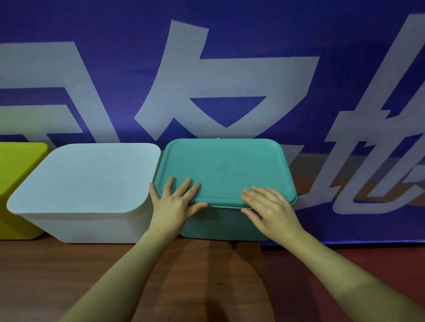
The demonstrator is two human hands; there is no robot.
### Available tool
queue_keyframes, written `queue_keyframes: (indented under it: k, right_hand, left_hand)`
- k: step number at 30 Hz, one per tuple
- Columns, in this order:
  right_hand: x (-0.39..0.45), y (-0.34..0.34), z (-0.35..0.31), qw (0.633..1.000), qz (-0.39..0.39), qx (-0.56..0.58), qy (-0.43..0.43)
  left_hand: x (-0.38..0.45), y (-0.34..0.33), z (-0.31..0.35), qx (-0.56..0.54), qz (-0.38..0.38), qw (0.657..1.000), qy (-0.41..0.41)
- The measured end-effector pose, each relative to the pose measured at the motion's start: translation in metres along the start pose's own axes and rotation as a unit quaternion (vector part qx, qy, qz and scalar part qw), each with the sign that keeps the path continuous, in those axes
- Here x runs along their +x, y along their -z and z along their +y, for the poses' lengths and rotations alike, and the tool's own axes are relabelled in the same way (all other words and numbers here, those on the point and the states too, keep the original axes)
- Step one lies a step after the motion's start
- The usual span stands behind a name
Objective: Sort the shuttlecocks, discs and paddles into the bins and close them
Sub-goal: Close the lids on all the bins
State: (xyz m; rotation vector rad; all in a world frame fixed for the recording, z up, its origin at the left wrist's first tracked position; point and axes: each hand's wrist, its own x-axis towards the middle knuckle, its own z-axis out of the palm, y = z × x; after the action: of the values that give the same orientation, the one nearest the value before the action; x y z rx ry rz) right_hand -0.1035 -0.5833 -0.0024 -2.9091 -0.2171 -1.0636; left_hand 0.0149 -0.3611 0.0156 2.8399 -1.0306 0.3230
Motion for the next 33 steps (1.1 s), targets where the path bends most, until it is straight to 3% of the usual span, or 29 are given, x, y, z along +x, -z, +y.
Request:
queue_keyframes:
  k: [3, 7, 12, 21, 28, 33]
  right_hand:
    - [-0.007, 0.012, 0.008, 0.992, -0.084, -0.049, -0.081]
    - [-0.014, 0.025, 0.006, 0.937, -0.204, -0.078, -0.273]
    - [-0.004, 0.030, -0.002, 0.903, -0.229, -0.025, -0.363]
    - [-0.007, 0.031, 0.003, 0.920, -0.113, 0.025, -0.374]
    - [-0.022, 0.027, -0.002, 0.919, -0.132, -0.006, -0.372]
    - [-0.015, 0.031, 0.000, 0.912, -0.127, 0.041, -0.389]
  left_hand:
    - [0.001, -0.003, -0.002, 0.007, 0.020, 1.000, -0.014]
    - [0.002, 0.000, 0.000, 0.023, 0.009, 0.999, 0.029]
    - [0.006, 0.009, -0.004, 0.015, -0.060, 0.990, 0.126]
    - [0.007, 0.006, -0.007, -0.070, -0.061, 0.988, 0.123]
    - [-0.002, 0.001, -0.005, -0.056, -0.065, 0.991, 0.101]
    - [0.003, 0.003, -0.006, -0.067, -0.062, 0.991, 0.100]
